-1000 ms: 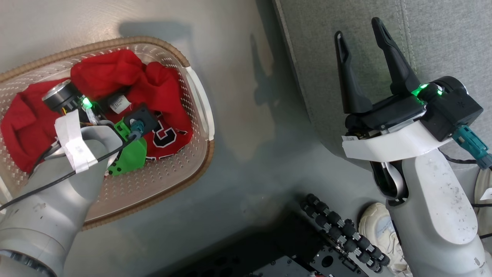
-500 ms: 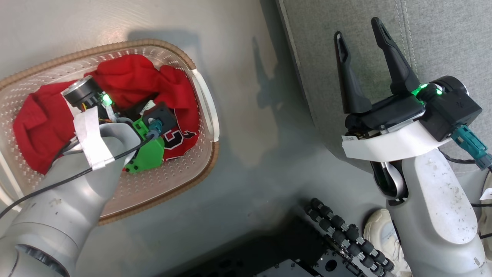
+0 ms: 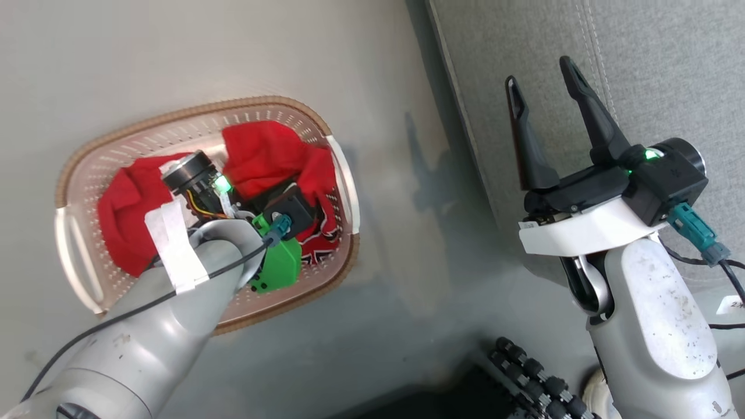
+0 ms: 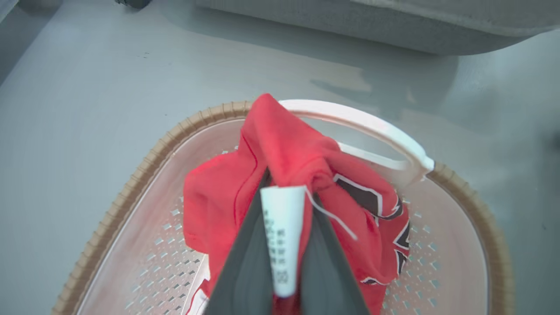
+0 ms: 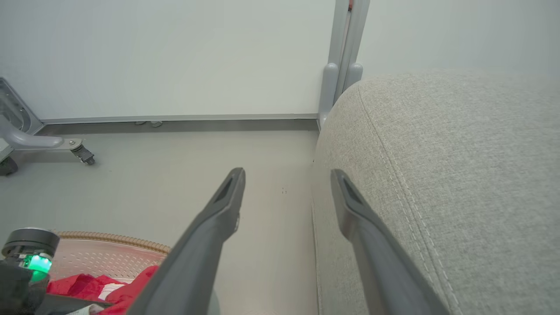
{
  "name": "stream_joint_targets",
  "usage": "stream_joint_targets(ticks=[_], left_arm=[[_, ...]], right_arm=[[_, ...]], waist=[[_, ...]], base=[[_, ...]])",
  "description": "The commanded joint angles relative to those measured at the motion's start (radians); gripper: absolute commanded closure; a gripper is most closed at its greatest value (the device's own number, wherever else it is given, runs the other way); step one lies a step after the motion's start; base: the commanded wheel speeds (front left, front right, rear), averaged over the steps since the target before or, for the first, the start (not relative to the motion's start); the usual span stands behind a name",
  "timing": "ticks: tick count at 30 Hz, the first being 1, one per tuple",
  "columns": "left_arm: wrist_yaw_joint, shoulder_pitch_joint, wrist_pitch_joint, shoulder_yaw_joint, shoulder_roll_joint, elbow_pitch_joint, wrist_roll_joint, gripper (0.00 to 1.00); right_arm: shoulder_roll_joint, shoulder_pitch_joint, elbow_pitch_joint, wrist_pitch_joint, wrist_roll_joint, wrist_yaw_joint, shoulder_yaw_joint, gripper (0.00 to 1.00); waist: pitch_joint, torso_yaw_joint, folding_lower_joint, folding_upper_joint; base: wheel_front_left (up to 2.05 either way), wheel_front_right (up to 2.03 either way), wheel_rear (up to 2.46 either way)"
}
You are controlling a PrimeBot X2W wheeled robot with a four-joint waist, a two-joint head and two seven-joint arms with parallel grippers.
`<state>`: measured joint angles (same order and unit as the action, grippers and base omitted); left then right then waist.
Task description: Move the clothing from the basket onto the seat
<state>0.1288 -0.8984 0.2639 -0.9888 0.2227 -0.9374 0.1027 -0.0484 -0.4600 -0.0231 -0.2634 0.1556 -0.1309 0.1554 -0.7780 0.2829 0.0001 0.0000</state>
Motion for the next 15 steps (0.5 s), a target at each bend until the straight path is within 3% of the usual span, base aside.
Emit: stream_joint_targets(ticks=[1,15], left_arm=[[0.002,0.025,0.001,0.000,-0.001,0.022,-0.005,1.00],[-0.033,0.176,0.001,0.096,-0.008,0.255,0.050,1.00]], right_arm=[[-0.004,0.019,-0.008,-0.002,-0.009,0.000,-0.005,0.00],[-0.004,0.116,-0.061,-0.002,-0.043,0.000,-0.031,0.00]], waist=[[0.090,-0.065,-0.0001,0.0000],[0.304,-0.158,-0.0001,0.0000]], base=[[0.00,0.00,0.00],[0.00,0.00,0.00]])
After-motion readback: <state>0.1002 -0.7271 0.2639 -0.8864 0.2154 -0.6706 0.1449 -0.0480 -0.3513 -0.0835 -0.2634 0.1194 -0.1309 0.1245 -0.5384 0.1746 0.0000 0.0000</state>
